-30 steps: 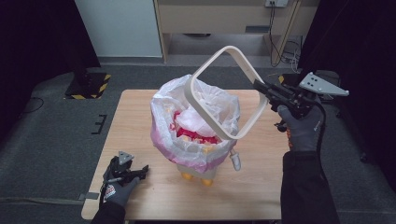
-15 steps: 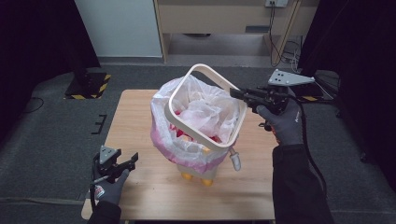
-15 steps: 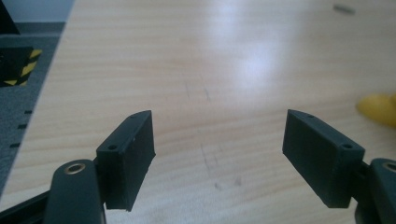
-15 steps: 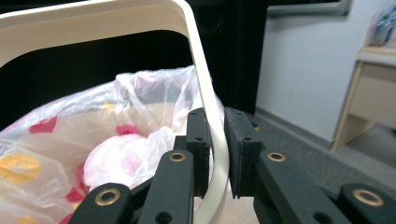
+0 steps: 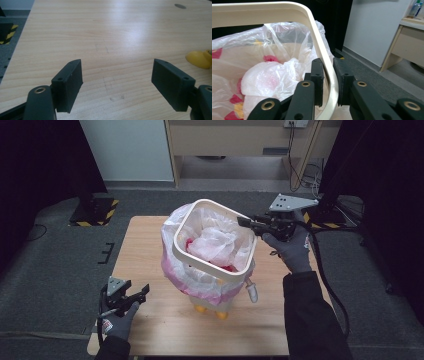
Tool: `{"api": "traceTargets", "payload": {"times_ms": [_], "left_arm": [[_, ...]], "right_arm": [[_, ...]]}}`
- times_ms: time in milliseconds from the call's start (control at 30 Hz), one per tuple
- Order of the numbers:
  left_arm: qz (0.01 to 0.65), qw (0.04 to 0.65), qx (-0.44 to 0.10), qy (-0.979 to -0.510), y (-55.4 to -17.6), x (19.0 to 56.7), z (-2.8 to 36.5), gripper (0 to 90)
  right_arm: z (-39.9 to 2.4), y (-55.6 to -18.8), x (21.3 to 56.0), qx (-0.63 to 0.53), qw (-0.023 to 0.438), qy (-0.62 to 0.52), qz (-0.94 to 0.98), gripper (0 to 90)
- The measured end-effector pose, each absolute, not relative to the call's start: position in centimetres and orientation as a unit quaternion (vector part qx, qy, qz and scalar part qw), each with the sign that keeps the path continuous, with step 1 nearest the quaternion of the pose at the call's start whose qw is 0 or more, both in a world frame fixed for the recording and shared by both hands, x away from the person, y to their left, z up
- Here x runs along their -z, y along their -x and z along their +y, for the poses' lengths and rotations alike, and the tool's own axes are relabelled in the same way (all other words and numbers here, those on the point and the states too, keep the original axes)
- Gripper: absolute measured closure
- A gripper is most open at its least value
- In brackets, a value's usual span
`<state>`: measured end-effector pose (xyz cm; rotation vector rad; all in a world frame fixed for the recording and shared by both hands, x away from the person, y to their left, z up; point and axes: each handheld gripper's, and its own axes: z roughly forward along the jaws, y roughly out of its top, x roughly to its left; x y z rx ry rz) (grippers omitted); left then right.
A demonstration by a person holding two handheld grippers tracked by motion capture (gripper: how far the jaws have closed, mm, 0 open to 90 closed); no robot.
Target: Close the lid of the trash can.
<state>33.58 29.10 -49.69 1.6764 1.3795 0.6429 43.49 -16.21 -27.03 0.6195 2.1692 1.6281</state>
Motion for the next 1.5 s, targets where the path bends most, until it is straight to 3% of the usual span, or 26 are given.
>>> {"api": "traceTargets", "payload": {"times_ms": [133,333,633,800,1133,1333,1500], "left_arm": [[0.551,0.422,-0.249,-0.676,-33.7,49.9,28.9,24.2],[0.549,0.438,-0.252,-0.665,-33.4,49.4,29.1,23.9],[0.550,0.442,-0.251,-0.663,-33.4,49.4,29.0,23.7],[0.552,0.440,-0.250,-0.663,-33.4,49.4,29.1,23.6],[0.544,0.472,-0.258,-0.644,-33.1,47.7,29.4,21.8],[0.519,0.514,-0.276,-0.625,-32.7,44.2,29.2,20.3],[0.493,0.550,-0.298,-0.605,-32.2,40.3,28.9,17.9]], "right_arm": [[-15.9,-43.5,27.1,-0.572,0.188,-0.222,0.767,76.0],[-16.3,-43.5,27.2,-0.598,0.163,-0.226,0.751,63.0],[-16.8,-43.3,27.2,-0.599,0.148,-0.235,0.751,75.8],[-16.5,-43.4,27.2,-0.597,0.156,-0.244,0.748,77.8],[-16.2,-43.9,27.0,-0.583,0.162,-0.237,0.760,78.3],[-16.0,-44.2,27.2,-0.583,0.162,-0.237,0.760,77.4],[-16.3,-43.8,27.1,-0.607,0.166,-0.237,0.740,69.4]]}}
